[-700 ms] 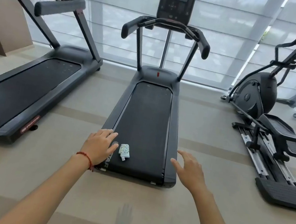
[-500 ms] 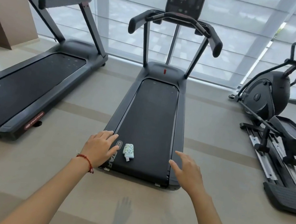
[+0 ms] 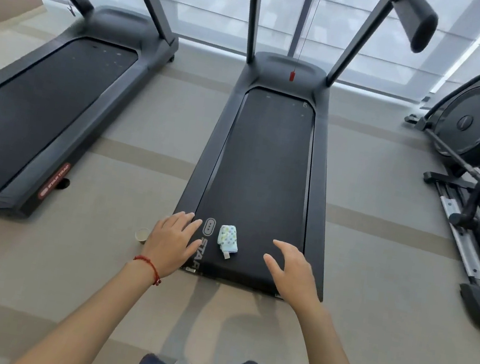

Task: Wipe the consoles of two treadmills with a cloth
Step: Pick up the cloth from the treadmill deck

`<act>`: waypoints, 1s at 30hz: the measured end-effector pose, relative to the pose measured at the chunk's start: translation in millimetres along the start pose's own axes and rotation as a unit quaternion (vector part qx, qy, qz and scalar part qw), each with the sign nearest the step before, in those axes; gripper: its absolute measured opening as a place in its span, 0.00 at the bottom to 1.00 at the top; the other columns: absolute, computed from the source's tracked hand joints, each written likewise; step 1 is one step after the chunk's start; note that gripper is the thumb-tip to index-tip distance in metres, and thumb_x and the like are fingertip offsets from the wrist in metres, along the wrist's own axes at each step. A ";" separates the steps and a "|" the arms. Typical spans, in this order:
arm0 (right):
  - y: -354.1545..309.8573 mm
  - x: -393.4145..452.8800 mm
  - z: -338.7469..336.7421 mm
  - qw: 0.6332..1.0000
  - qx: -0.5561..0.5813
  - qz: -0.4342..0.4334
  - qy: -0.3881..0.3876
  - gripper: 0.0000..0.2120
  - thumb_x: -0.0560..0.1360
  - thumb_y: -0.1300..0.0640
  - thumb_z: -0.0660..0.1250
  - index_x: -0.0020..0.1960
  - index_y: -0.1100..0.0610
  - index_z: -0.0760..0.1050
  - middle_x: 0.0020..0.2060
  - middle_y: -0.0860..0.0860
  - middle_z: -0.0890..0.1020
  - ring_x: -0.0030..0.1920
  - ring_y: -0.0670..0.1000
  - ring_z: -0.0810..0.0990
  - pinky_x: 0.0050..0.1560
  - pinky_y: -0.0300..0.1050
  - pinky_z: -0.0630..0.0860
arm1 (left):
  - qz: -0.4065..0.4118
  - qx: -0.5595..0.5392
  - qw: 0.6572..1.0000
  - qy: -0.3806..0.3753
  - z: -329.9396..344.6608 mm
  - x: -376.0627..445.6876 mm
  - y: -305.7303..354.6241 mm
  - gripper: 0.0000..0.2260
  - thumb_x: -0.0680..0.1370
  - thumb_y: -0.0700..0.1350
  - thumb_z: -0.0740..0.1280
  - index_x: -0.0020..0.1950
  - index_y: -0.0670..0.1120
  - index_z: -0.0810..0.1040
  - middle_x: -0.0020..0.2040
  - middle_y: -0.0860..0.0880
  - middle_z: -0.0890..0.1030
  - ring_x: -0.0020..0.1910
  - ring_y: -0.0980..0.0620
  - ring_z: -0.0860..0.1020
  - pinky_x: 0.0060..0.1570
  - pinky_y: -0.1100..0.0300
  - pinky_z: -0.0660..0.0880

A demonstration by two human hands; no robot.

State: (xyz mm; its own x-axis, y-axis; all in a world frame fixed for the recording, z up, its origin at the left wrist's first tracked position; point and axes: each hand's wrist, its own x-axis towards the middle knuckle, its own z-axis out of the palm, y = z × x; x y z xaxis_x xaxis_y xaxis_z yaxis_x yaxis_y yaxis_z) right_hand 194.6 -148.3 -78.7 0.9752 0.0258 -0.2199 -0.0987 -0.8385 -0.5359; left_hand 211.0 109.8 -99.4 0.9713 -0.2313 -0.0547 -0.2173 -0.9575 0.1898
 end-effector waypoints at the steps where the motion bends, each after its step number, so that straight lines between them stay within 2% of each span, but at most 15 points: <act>1: -0.3 10.8 3.7 1.000 0.000 0.004 -0.007 0.22 0.78 0.49 0.60 0.70 0.53 0.65 0.69 0.48 0.70 0.70 0.48 0.66 0.69 0.46 0.62 | 0.001 0.006 1.000 -0.005 1.6 8.4 -3.1 0.22 0.74 0.53 0.55 0.55 0.42 0.81 0.52 0.43 0.82 0.50 0.44 0.80 0.46 0.51 0.77; 13: 23.6 188.3 35.5 0.993 -0.001 0.014 -0.120 0.22 0.79 0.49 0.58 0.71 0.53 0.64 0.70 0.47 0.69 0.70 0.49 0.66 0.68 0.46 0.63 | -0.060 -0.040 0.995 -0.073 67.7 133.6 -32.5 0.23 0.75 0.54 0.54 0.57 0.42 0.80 0.55 0.43 0.81 0.55 0.43 0.78 0.51 0.47 0.76; 18: 44.5 260.9 67.3 0.985 0.004 0.029 -0.173 0.21 0.79 0.49 0.58 0.71 0.53 0.65 0.69 0.47 0.70 0.69 0.48 0.67 0.68 0.45 0.65 | -0.078 -0.064 0.992 -0.072 105.6 185.4 -44.1 0.31 0.82 0.57 0.41 0.58 0.42 0.80 0.56 0.43 0.80 0.58 0.45 0.74 0.53 0.49 0.75; 23: 75.3 319.4 122.8 0.978 0.040 0.081 -0.189 0.20 0.79 0.50 0.58 0.70 0.53 0.65 0.68 0.47 0.70 0.68 0.49 0.68 0.65 0.45 0.65 | -0.052 -0.072 0.993 -0.071 168.3 227.9 -64.5 0.31 0.82 0.57 0.41 0.58 0.41 0.80 0.57 0.42 0.79 0.59 0.44 0.75 0.54 0.49 0.75; 27: 109.4 355.8 186.4 0.970 0.083 0.134 -0.184 0.20 0.79 0.49 0.59 0.69 0.51 0.66 0.67 0.46 0.72 0.65 0.46 0.70 0.61 0.42 0.67 | -0.044 -0.081 0.994 -0.062 235.8 256.9 -85.1 0.30 0.82 0.56 0.43 0.58 0.40 0.79 0.57 0.41 0.79 0.60 0.45 0.72 0.57 0.51 0.67; 30: 137.9 380.6 241.6 0.964 0.103 0.168 -0.178 0.19 0.79 0.50 0.58 0.68 0.51 0.67 0.65 0.46 0.73 0.62 0.45 0.71 0.58 0.40 0.68 | -0.045 -0.077 0.994 -0.067 289.4 277.2 -97.8 0.31 0.82 0.56 0.42 0.58 0.40 0.79 0.56 0.41 0.80 0.57 0.42 0.77 0.54 0.50 0.74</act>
State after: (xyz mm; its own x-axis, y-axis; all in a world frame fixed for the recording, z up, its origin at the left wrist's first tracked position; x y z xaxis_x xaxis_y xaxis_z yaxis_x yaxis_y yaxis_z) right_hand 504.3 -122.6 -433.2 0.7546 -0.0129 -0.6560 -0.4710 -0.7067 -0.5280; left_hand 473.6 89.4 -416.8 0.9624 -0.1773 -0.2058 -0.1037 -0.9401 0.3248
